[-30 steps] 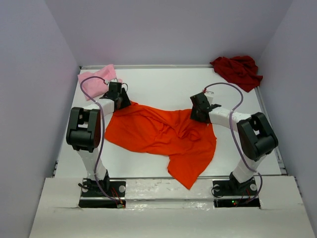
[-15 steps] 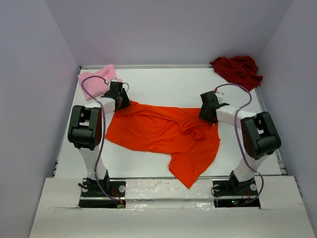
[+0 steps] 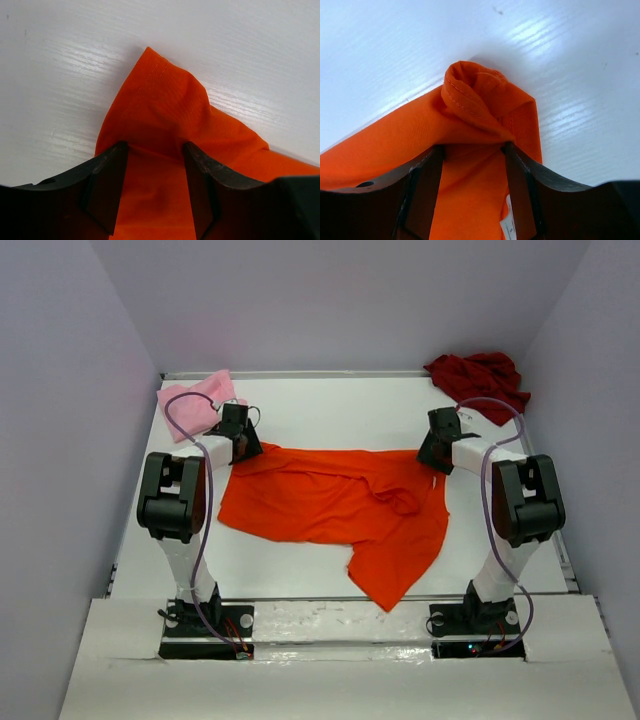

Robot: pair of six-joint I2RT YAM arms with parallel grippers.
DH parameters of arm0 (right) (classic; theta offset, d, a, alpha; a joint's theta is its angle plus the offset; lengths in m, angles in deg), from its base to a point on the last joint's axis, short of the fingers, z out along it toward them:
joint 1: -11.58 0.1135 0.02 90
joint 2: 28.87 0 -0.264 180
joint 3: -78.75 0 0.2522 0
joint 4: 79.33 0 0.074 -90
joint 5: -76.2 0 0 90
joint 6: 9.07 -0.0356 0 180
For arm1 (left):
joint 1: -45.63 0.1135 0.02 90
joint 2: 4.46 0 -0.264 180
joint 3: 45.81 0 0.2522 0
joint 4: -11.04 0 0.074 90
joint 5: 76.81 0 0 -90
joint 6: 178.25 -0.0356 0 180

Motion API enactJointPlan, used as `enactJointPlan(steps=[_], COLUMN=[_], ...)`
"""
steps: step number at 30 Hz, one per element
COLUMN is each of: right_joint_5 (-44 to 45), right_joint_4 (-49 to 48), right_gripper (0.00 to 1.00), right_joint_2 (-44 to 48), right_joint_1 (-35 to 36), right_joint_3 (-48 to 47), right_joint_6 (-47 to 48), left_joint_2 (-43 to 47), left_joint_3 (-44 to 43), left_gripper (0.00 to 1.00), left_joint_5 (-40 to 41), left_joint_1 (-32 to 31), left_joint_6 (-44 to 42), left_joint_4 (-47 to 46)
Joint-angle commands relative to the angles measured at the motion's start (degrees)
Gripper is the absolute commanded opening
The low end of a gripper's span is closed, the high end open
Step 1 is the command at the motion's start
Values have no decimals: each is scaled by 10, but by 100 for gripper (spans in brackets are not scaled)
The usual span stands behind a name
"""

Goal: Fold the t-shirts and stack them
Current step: Smooth out the 1/3-folded T-shirt at the center of the board, then move the right arm to the center of the board with the 1/3-folded T-shirt.

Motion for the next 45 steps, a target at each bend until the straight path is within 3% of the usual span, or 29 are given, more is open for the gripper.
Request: enactJointPlan(steps=[1,9,21,27,37,45], right_joint_5=[-9,-30,-65,-78,-176,-216], right_joint_4=[-5,5,96,117,114,89], right_gripper=[58,57,57,58,57,57], right_joint_2=[-19,-55,-182,-222,-182,-57], right_joint_1=[-13,-20,-25,-44,-51,-32], right_joint_3=[-31,-85,-338,-405,-405,-305], right_joint_6=[11,21,72,94,106,91], left_joint_2=[7,5,2,5,49,164], left_joint_3=[-19,-24,-32,-30,-19,11], left_gripper=[61,61,61,61,61,61], left_joint_5=[15,12,1,-3,6,-28], left_joint_1=[7,11,26,38,44,29], left_joint_6=[-12,-14,-17,-19,-20,2], left_joint_4=[15,19,24,23,16,-1])
